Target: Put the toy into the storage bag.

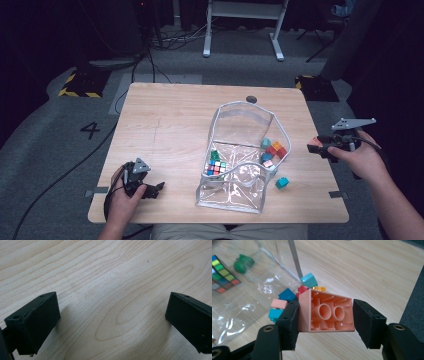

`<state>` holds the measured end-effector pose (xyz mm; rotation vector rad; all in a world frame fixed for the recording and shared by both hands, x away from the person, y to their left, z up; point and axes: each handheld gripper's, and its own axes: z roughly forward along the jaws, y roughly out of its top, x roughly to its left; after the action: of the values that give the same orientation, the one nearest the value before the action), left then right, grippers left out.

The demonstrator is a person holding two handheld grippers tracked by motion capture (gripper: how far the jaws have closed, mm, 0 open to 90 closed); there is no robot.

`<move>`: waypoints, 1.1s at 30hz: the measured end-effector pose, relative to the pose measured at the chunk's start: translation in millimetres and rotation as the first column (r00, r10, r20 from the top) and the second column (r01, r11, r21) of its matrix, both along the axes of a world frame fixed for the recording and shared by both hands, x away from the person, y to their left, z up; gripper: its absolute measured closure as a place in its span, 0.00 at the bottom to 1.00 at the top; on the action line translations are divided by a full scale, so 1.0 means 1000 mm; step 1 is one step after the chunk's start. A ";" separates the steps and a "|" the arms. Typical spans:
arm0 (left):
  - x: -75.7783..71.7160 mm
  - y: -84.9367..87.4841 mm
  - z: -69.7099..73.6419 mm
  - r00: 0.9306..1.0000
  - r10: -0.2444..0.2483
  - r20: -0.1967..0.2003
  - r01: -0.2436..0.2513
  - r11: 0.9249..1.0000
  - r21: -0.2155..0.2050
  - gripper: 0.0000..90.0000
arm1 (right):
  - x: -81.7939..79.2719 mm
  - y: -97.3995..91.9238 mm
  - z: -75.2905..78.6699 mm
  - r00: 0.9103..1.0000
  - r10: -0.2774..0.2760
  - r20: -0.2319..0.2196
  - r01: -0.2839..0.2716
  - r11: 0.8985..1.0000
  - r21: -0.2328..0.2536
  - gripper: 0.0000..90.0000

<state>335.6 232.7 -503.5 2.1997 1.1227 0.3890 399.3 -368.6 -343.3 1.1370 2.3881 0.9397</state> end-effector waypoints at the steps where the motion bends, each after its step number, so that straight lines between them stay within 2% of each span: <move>1: 0.000 0.000 0.000 1.000 0.000 0.000 0.000 1.000 0.002 0.00 | 0.000 0.001 0.005 1.000 0.003 0.000 -0.003 1.000 0.001 0.46; 9: 0.000 0.000 0.000 1.000 0.000 0.001 0.000 1.000 0.000 0.00 | 0.001 0.010 0.034 0.999 0.049 0.016 -0.049 0.999 0.018 0.46; 14: 0.000 0.000 0.000 1.000 0.000 0.000 0.000 1.000 0.000 0.00 | 0.002 0.022 0.053 0.996 0.089 0.032 -0.090 0.995 0.042 0.46; 23: 0.000 0.000 0.000 1.000 0.001 0.001 -0.001 1.000 0.000 0.00 | 0.009 0.057 0.075 0.982 0.184 0.046 -0.185 0.982 0.037 0.46; 33: 0.000 0.000 0.000 1.000 0.001 0.001 -0.001 1.000 0.000 0.00 | 0.021 0.106 0.084 0.960 0.278 0.035 -0.279 0.960 0.027 0.46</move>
<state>335.5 232.9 -503.5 2.1992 1.1228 0.3905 420.5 -262.8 -259.2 0.8009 2.5606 1.0767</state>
